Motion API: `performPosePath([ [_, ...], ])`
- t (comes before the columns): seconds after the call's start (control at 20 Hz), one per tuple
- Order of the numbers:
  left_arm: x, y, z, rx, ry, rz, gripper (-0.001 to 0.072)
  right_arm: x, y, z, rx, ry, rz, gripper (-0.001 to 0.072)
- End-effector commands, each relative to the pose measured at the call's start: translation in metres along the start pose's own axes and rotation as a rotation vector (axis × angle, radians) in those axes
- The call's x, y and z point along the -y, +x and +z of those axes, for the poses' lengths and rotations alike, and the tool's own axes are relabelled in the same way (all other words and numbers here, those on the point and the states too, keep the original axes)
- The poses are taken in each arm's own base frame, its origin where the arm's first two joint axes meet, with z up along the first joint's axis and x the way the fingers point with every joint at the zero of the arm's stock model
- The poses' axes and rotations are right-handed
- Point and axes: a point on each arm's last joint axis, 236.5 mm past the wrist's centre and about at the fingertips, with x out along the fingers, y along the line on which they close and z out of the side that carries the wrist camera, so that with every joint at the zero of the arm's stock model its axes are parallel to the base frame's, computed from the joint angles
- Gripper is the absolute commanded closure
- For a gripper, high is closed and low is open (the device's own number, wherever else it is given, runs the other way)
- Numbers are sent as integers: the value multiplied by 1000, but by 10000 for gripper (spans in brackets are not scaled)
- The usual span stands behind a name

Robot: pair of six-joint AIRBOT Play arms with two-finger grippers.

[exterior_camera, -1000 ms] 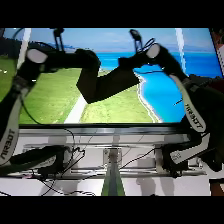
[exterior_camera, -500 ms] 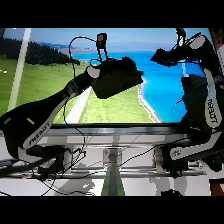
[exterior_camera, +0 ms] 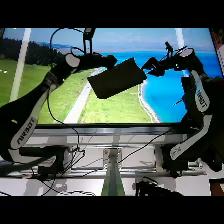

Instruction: Fold the clothes and pants, and hang the long-sleeved shirts on hangers.

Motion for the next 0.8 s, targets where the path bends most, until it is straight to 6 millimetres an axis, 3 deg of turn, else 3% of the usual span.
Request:
performPosePath([
  [0.0,-24,-27,-20,-127,3,-19,7,-14,41,-28,-113,28,86,80],
  [0.1,-38,-41,-21,-147,-19,-17,7,-30,58,-46,-167,-11,90,99],
  [0.15,-46,-49,-19,-149,-16,-5,7,-40,64,-53,-184,-29,95,215],
  [0.2,-54,-59,-17,-155,-1,16,7,-49,70,-59,-196,-49,96,400],
  [0.3,-67,-90,-14,-184,67,68,7,-63,73,-59,-177,-84,92,635],
  [0.35,-74,-110,-11,-194,104,104,7,-69,70,-52,-145,-96,91,701],
  [0.4,-79,-134,-3,-187,138,149,7,-78,61,-45,-108,-114,92,701],
  [0.55,-79,-198,35,-66,199,250,8,-103,6,-19,21,-192,79,702],
  [0.65,-70,-227,51,0,225,281,8,-102,-52,-3,127,-201,-33,701],
  [0.75,-58,-243,60,40,250,290,8,-93,-120,3,239,-171,-174,702],
])
